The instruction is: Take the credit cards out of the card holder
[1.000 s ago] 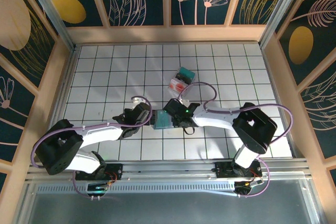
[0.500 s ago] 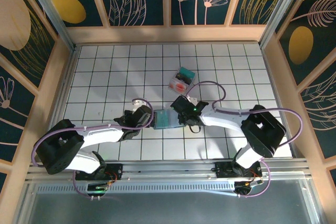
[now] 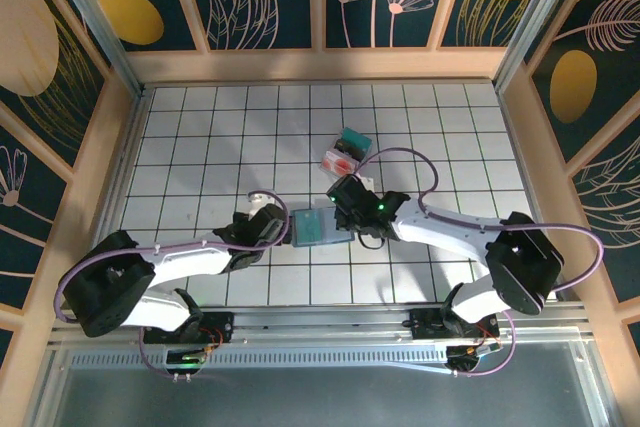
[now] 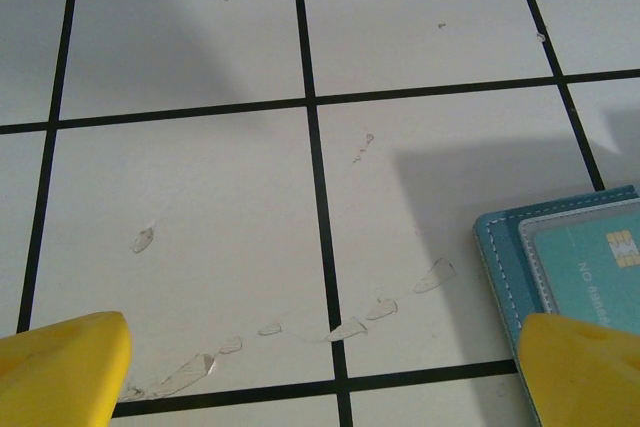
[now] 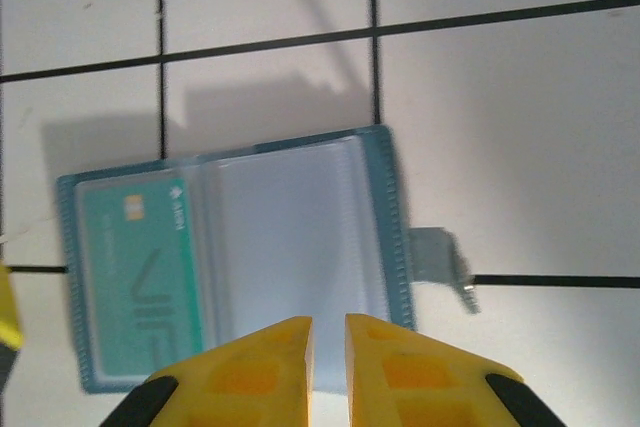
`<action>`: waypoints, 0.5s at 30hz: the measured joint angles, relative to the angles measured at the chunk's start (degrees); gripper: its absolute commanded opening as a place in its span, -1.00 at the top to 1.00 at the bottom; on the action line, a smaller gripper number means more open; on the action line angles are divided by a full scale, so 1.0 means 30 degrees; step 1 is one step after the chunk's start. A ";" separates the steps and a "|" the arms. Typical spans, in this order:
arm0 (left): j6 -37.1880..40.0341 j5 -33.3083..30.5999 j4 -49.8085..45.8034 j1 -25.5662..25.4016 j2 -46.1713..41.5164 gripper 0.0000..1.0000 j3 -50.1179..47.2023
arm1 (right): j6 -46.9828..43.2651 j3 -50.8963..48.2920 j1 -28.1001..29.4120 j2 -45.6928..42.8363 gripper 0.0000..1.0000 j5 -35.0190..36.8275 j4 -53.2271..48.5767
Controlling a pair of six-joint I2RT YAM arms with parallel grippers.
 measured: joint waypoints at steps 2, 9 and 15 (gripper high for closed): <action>-0.0058 0.0058 0.0000 0.0000 -0.0044 -0.98 -0.0102 | 0.0007 0.0073 0.0073 0.0146 0.70 -0.0714 0.0379; -0.0146 0.0546 0.0073 0.0000 -0.0058 -0.98 -0.0488 | 0.0000 0.0233 0.0087 0.1647 0.67 -0.2725 0.1996; -0.0277 0.1035 0.0430 -0.0036 0.0066 -0.98 -0.0678 | 0.0066 0.0240 0.0087 0.2608 0.54 -0.3818 0.3002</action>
